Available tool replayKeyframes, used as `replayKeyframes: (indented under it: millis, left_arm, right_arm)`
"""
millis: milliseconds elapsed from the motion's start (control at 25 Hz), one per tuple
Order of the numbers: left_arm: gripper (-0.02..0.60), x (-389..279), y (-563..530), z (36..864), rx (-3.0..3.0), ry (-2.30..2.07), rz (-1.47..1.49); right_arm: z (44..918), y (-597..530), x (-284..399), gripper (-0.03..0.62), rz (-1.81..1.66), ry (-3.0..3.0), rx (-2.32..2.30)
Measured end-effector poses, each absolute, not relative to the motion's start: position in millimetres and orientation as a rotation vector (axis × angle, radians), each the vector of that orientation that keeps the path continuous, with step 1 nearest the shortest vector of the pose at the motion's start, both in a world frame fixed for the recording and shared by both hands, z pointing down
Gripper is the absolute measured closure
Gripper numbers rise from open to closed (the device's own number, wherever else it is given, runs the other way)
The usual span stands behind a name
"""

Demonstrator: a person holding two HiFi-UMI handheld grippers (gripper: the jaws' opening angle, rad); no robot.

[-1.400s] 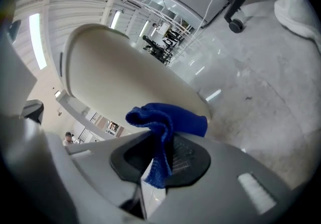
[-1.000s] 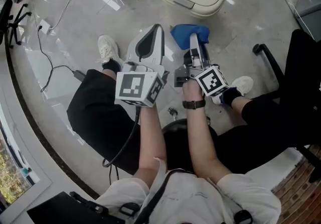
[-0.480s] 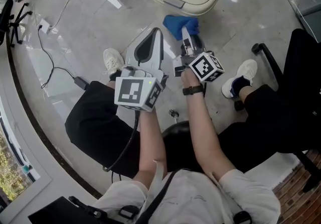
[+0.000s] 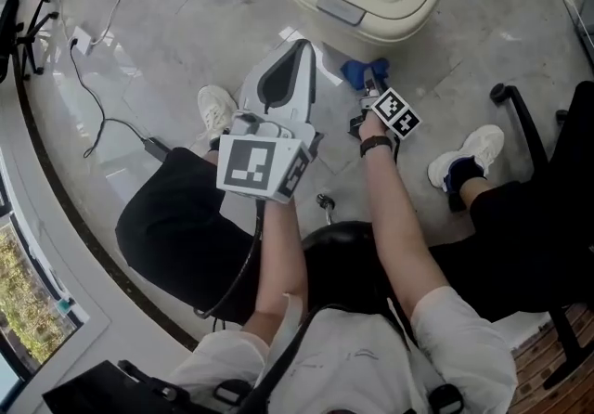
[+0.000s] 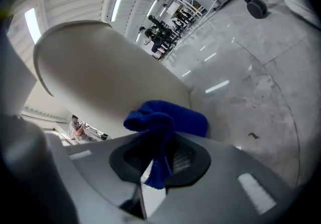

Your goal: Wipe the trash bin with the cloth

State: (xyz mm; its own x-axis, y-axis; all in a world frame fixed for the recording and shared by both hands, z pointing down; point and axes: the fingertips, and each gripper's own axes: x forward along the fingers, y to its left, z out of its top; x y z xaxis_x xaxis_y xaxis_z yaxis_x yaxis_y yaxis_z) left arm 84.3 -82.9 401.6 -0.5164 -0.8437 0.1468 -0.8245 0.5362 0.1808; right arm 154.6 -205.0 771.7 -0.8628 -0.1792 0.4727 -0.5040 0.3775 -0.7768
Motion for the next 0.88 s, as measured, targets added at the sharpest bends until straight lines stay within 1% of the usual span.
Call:
replayKeyframes:
  millis: [120,200,400,480,560,720,800,880]
  left_arm:
    - [0.581,86.0,-88.6,387.3,1.43,-2.555,-0.141]
    - [0.581,86.4,-96.4,374.5,1.481,-2.572,-0.166]
    - [0.581,84.1,-126.2,333.3,1.551,-2.613,-0.15]
    - [0.581,88.0,-137.1,321.7,1.578,-2.597,-0.155]
    - [0.581,94.7,-146.3,319.9,1.617,-2.576,-0.127]
    - [0.581,109.0,-156.3,333.6,1.637,-2.538,-0.099]
    - [0.581,114.7,-158.1,337.6,1.639,-2.528,-0.102]
    - [0.581,119.6,-158.5,335.3,1.649,-2.523,-0.113]
  right_arm:
    - [786.8,-205.5,165.5,0.533,1.488,-2.248,0.607]
    - [779.2,-202.5,168.4,0.533,1.501,-2.195,0.624]
    - [721.1,-214.3,160.7,0.533,1.431,-2.172,0.595]
    - [700.7,-224.7,164.3,0.533,1.488,-2.178,0.541]
    - [676.7,-239.3,169.5,0.533,1.621,-2.205,0.493]
    - [594.3,-263.5,183.2,0.533,1.897,-2.293,0.289]
    - [541.0,-275.4,189.5,0.533,1.943,-2.398,0.127]
    - [476.9,-281.3,193.6,0.533,1.965,-2.563,-0.15]
